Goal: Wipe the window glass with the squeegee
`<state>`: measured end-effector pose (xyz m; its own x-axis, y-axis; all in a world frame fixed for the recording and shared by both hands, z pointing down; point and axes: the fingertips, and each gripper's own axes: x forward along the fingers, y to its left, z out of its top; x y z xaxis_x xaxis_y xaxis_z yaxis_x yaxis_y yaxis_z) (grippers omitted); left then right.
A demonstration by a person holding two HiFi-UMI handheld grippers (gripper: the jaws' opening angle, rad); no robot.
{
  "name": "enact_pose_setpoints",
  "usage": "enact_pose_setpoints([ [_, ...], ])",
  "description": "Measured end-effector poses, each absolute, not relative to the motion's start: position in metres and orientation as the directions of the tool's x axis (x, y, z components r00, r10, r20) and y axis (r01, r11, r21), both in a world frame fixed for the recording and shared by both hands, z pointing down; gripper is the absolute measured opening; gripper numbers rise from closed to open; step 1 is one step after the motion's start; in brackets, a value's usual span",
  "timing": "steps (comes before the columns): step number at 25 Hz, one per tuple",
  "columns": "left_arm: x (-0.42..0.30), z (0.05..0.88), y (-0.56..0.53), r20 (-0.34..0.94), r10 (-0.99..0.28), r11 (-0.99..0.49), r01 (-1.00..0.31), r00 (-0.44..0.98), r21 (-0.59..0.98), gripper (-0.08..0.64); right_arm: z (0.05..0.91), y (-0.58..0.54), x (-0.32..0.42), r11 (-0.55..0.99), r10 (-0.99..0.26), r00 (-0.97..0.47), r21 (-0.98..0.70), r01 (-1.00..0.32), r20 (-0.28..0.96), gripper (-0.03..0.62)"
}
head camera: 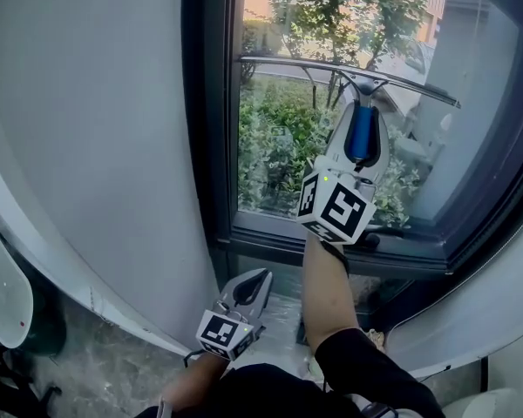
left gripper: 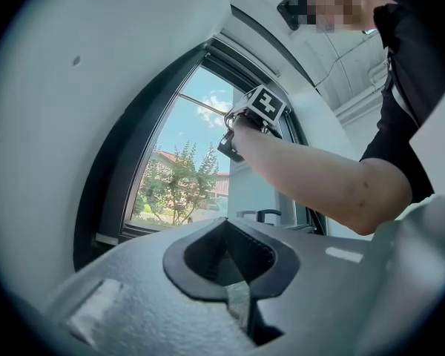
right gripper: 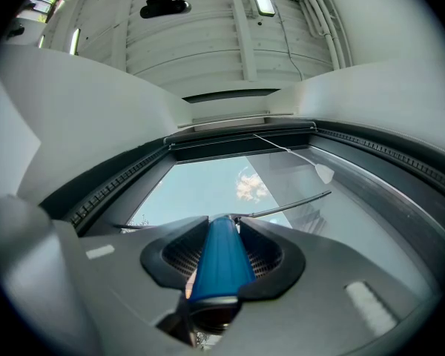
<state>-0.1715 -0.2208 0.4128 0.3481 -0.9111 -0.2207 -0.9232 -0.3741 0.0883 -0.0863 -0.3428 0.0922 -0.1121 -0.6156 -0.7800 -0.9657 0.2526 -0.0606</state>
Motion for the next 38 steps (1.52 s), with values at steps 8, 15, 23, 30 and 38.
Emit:
enact_pose_setpoints([
  [8,-0.175,0.414,-0.216,-0.214,-0.912,-0.379,-0.919,0.351,0.108,0.002,0.104,-0.342,-0.087,0.248,-0.631,-0.116,-0.058,-0.967,-0.767,0.133],
  [15,-0.184,0.415,-0.217,-0.208,-0.919,-0.358,-0.929,0.333,0.095,0.002,0.121,-0.341,-0.086,0.247,-0.643,-0.111,-0.069,-0.966,-0.758,0.133],
  [23,-0.19,0.414,-0.218,-0.213,-0.923,-0.349,-0.931,0.322,0.104,0.002,0.131,-0.34,-0.085,0.248,-0.65,-0.117,-0.064,-0.967,-0.751,0.133],
  [30,-0.192,0.416,-0.218,-0.21,-0.924,-0.347,-0.932,0.32,0.109,0.002,0.14,-0.34,-0.085,0.246,-0.662,-0.117,-0.068,-0.967,-0.74,0.133],
  [38,-0.19,0.414,-0.217,-0.208,-0.925,-0.345,-0.932,0.318,0.109,0.002,0.15,-0.338,-0.085,0.248,-0.679,-0.131,-0.057,-0.967,-0.722,0.133],
])
